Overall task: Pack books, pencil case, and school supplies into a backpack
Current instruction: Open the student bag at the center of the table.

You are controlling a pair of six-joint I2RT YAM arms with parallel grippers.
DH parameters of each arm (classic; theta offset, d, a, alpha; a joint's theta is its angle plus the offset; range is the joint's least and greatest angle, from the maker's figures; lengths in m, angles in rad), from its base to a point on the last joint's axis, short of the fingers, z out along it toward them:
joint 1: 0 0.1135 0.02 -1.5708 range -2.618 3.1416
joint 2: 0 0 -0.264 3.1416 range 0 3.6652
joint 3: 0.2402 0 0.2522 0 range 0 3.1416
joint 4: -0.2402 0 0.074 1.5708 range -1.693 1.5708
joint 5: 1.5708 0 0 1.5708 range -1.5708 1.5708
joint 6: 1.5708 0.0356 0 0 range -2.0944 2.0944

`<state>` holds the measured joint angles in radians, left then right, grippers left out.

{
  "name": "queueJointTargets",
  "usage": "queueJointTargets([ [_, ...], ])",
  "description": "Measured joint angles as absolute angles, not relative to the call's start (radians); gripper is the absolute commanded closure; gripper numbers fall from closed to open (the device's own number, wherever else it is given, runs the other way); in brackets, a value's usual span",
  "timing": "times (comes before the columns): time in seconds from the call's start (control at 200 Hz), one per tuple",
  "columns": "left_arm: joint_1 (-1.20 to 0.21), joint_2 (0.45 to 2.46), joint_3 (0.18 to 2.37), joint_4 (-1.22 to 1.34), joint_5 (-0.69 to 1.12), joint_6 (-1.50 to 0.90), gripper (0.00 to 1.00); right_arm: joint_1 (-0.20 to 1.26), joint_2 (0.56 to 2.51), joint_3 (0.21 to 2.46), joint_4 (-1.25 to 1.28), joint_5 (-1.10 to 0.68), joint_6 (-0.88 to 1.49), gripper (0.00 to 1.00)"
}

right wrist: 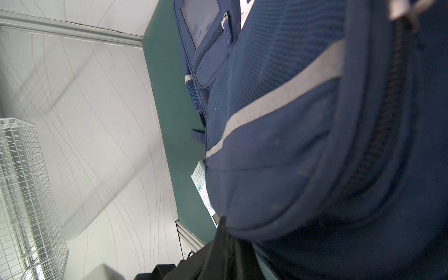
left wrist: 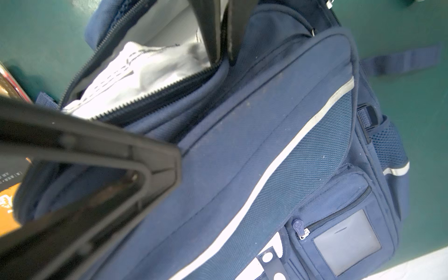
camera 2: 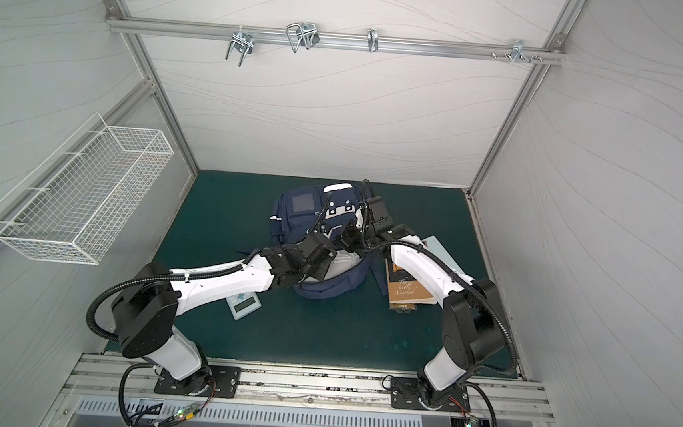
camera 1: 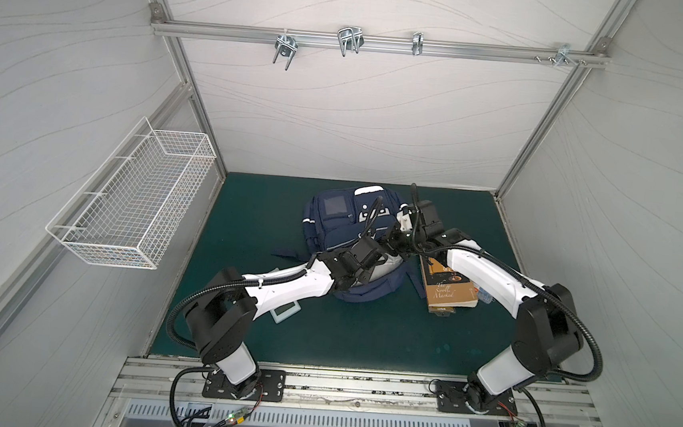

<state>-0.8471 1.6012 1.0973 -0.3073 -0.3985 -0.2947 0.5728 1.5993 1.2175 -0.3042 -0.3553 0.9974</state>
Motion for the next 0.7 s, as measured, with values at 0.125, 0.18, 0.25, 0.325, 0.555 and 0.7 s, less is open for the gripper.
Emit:
queueJointTargets([
  [0.125,-0.845,1.596,1.135,-0.353,-0.391,-0.26,1.0,0.559,1.588,1.219,-0.309,-0.357,0.985,0.43],
  [0.18,-0.844,1.596,1.157,-0.374,-0.383,-0.238,1.0,0.548,1.576,1.229,-0.318,-0.357,0.965,0.29],
  [0.25,-0.84,1.595,1.182,-0.395,-0.366,-0.216,1.0,0.532,1.552,1.243,-0.34,-0.347,0.943,0.17],
  [0.325,-0.831,1.591,1.2,-0.404,-0.337,-0.207,1.0,0.51,1.505,1.248,-0.376,-0.321,0.92,0.11],
  [0.555,-0.765,1.57,1.202,-0.406,-0.193,-0.239,1.0,0.436,1.308,1.182,-0.458,-0.27,0.892,0.01],
  [0.7,-0.751,1.533,1.201,-0.391,-0.129,-0.254,1.0,0.472,1.262,0.997,-0.382,-0.31,0.954,0.01],
])
